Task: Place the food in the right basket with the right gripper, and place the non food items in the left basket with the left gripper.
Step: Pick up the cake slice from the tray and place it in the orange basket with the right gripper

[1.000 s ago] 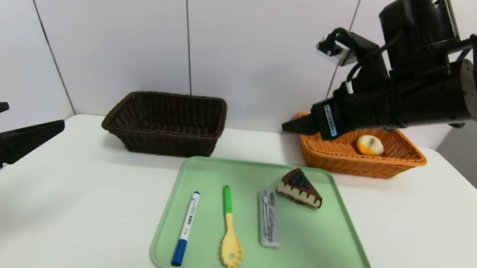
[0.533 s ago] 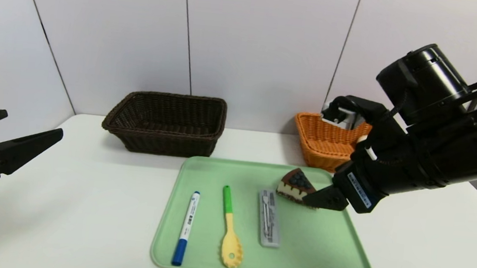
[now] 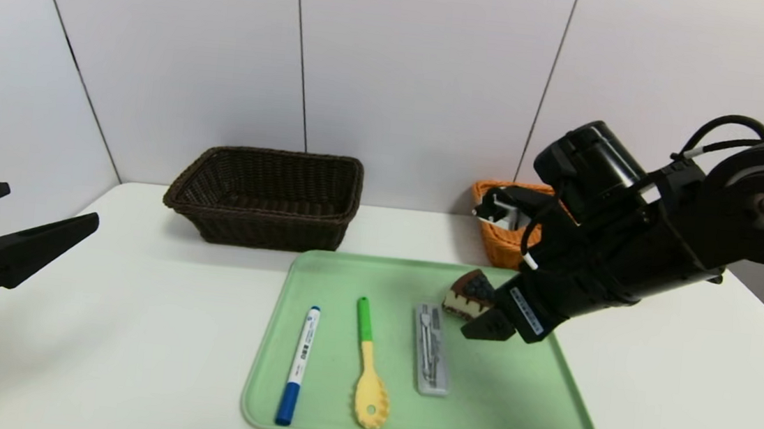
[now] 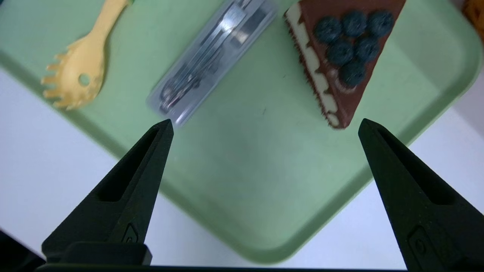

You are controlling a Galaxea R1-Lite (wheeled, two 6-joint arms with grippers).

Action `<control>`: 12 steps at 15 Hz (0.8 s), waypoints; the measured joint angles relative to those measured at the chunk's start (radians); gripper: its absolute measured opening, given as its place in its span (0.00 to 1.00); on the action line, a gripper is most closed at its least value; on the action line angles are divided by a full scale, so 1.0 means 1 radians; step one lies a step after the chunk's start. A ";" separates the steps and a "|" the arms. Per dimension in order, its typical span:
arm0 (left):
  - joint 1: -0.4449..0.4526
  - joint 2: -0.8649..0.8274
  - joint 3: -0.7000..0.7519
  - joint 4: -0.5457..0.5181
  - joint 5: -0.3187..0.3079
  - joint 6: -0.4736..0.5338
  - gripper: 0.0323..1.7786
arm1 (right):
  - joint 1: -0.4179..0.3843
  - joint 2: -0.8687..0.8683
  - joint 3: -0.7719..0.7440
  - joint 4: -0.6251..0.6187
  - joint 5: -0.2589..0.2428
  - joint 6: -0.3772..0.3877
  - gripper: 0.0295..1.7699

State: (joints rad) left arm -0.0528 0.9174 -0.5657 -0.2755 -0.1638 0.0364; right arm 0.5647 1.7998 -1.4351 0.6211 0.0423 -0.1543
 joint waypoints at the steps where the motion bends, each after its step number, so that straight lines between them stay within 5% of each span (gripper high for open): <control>1: 0.000 0.000 0.002 0.000 0.000 0.000 0.95 | -0.005 0.022 -0.001 -0.027 -0.001 0.000 0.96; 12: 0.000 0.000 0.013 0.000 0.000 -0.005 0.95 | -0.096 0.156 -0.028 -0.103 -0.017 -0.014 0.96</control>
State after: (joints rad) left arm -0.0523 0.9174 -0.5526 -0.2755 -0.1634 0.0317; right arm 0.4689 1.9560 -1.4634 0.5177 0.0253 -0.1683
